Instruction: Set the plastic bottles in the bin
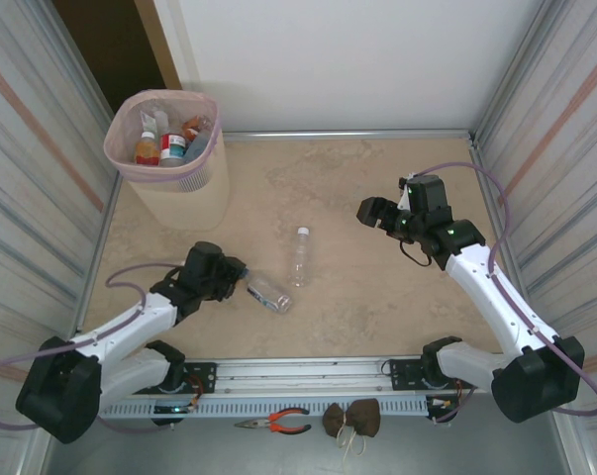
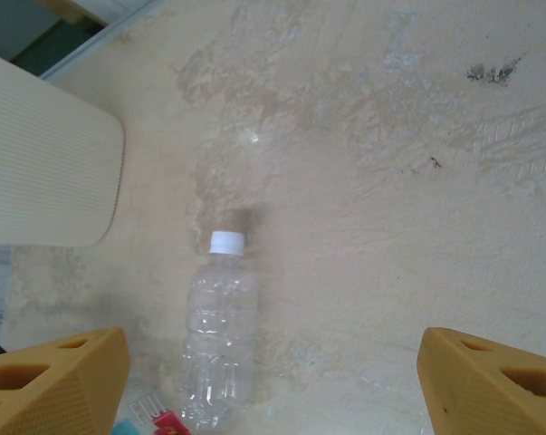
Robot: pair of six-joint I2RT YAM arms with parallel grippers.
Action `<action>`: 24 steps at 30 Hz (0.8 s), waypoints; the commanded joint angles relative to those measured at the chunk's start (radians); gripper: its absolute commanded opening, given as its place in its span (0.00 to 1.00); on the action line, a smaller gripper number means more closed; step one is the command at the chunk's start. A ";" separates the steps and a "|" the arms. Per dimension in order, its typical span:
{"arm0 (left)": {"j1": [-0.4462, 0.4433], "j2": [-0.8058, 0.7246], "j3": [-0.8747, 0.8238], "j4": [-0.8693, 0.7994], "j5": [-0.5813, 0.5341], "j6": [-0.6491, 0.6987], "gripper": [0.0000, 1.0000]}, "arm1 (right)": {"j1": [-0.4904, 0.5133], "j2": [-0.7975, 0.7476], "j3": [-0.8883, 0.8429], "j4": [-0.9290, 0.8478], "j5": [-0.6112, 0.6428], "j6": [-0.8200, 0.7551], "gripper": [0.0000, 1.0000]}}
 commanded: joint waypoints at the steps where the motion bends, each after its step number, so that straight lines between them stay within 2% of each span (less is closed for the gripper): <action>1: 0.014 -0.055 0.078 -0.085 -0.023 0.180 0.31 | 0.005 -0.012 0.027 -0.006 0.013 0.008 0.82; 7: 0.032 -0.113 0.186 -0.112 0.030 0.470 0.28 | 0.007 -0.011 0.031 -0.003 0.012 0.009 0.82; 15: 0.118 -0.100 0.409 -0.169 0.228 0.876 0.23 | 0.009 -0.003 0.047 -0.006 0.012 0.005 0.82; 19: 0.154 -0.041 0.600 -0.284 0.283 1.077 0.22 | 0.008 0.000 0.058 -0.007 0.013 0.005 0.82; 24: 0.209 0.063 0.870 -0.449 0.291 1.274 0.21 | 0.009 0.000 0.073 -0.012 0.018 0.002 0.82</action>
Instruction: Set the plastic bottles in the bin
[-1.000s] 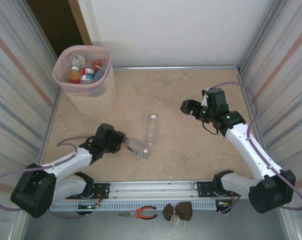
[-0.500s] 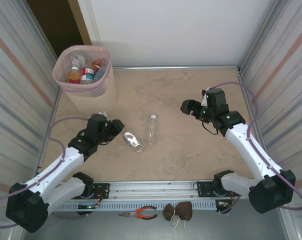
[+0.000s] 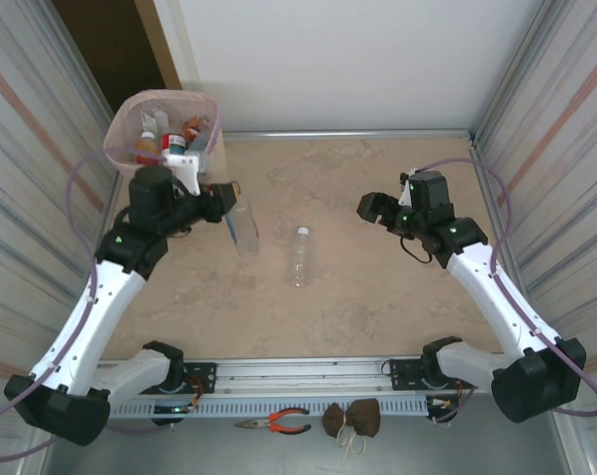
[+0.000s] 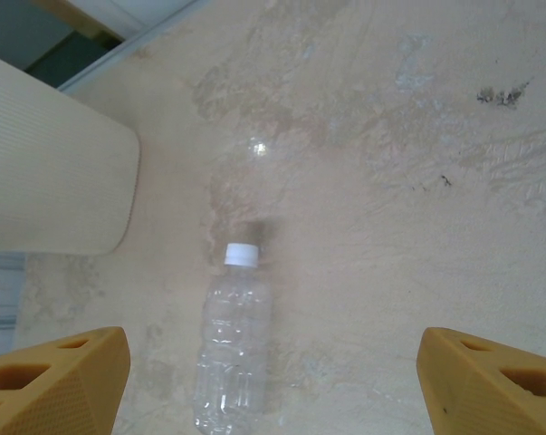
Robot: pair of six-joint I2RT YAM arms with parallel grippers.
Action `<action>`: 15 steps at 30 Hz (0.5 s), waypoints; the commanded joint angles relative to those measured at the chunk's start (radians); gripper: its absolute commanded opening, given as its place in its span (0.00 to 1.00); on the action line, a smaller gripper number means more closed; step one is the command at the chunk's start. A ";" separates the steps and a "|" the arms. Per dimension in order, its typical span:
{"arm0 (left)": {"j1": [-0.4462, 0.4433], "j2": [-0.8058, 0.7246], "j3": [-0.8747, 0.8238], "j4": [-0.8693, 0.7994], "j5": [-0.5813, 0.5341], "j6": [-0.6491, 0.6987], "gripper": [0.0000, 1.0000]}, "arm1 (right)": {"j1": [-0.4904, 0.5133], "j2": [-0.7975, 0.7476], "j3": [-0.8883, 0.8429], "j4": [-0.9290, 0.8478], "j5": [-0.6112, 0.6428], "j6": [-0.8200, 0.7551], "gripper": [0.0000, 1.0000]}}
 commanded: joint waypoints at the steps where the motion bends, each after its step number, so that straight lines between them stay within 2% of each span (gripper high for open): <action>1: 0.048 0.050 0.156 -0.138 0.041 0.226 0.21 | 0.008 0.001 0.039 -0.011 0.018 0.001 0.82; 6: 0.174 0.145 0.368 -0.192 0.123 0.274 0.17 | 0.010 0.001 0.047 -0.017 0.020 0.002 0.82; 15: 0.337 0.332 0.714 -0.245 0.164 0.320 0.14 | 0.016 0.017 0.057 -0.010 0.021 0.007 0.82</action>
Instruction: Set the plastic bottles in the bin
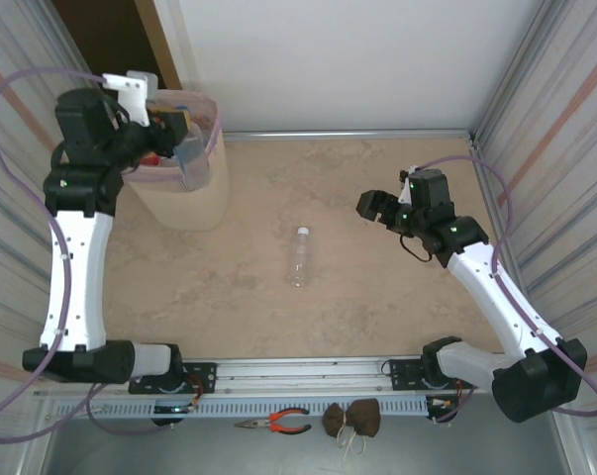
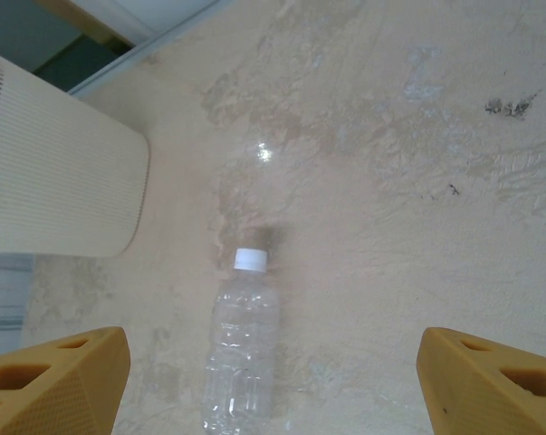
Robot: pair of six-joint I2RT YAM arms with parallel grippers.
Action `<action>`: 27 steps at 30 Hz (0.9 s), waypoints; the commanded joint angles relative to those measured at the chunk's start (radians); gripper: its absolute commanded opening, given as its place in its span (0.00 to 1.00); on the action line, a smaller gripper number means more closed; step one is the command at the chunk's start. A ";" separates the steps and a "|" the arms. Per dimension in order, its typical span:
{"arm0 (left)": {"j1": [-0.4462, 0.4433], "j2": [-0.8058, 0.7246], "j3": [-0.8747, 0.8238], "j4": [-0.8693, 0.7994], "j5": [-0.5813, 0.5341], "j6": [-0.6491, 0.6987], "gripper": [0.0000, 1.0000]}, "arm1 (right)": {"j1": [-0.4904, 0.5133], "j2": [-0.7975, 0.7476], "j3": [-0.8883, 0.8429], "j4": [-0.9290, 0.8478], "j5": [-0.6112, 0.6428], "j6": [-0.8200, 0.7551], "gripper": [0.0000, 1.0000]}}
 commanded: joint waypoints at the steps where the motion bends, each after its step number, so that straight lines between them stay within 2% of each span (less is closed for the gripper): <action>1: 0.048 0.057 0.120 -0.036 0.039 0.054 0.14 | 0.012 0.017 0.041 -0.011 0.017 0.007 0.82; 6: 0.140 0.139 0.195 0.012 0.046 0.109 0.14 | 0.023 0.032 0.046 -0.004 0.019 0.011 0.82; 12: 0.210 0.212 0.246 0.031 -0.058 0.212 0.10 | 0.026 0.040 0.043 -0.001 0.022 0.010 0.82; 17: 0.216 0.209 0.151 0.169 -0.177 0.333 0.07 | 0.025 0.057 0.048 0.009 0.014 0.011 0.82; 23: 0.216 0.283 0.192 0.096 -0.275 0.455 0.06 | 0.026 0.069 0.057 0.006 0.009 0.009 0.82; 27: 0.215 0.313 0.169 0.067 -0.288 0.463 0.06 | 0.026 0.079 0.056 0.014 0.007 0.010 0.82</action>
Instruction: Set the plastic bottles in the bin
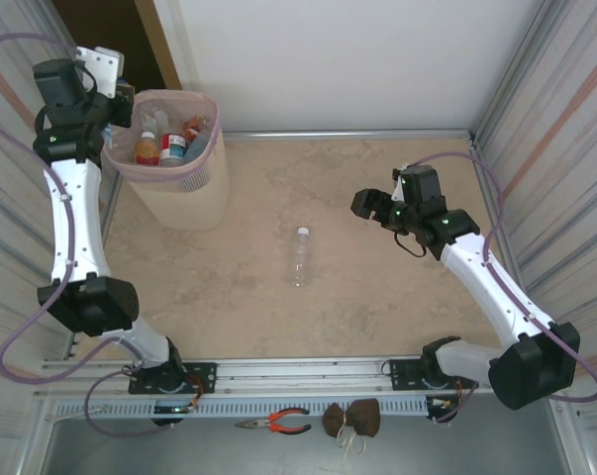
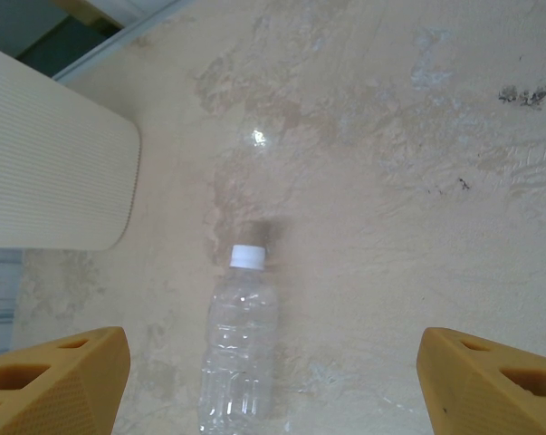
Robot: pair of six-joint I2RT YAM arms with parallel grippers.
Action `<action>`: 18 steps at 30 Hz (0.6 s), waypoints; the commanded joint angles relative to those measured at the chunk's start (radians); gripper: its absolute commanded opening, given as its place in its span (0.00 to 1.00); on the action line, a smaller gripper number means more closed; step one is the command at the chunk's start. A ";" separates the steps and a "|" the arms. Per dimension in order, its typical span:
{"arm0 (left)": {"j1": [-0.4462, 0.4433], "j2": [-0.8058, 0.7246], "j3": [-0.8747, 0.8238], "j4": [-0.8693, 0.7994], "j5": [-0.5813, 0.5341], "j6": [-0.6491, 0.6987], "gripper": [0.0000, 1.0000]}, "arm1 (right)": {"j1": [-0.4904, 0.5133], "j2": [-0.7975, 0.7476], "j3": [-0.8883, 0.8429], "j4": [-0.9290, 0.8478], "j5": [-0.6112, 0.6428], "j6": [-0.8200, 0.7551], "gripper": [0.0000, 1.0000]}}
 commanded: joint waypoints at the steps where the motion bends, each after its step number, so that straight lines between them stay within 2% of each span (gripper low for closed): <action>1: 0.002 0.022 -0.005 -0.022 -0.037 0.053 0.06 | 0.007 0.015 0.035 0.010 0.003 0.011 0.82; 11: 0.002 0.144 -0.003 -0.110 -0.067 0.030 0.10 | 0.011 0.019 0.032 0.008 0.005 0.011 0.82; 18: 0.004 0.275 0.093 -0.210 -0.063 0.010 0.16 | 0.008 0.018 0.027 0.008 0.006 0.009 0.82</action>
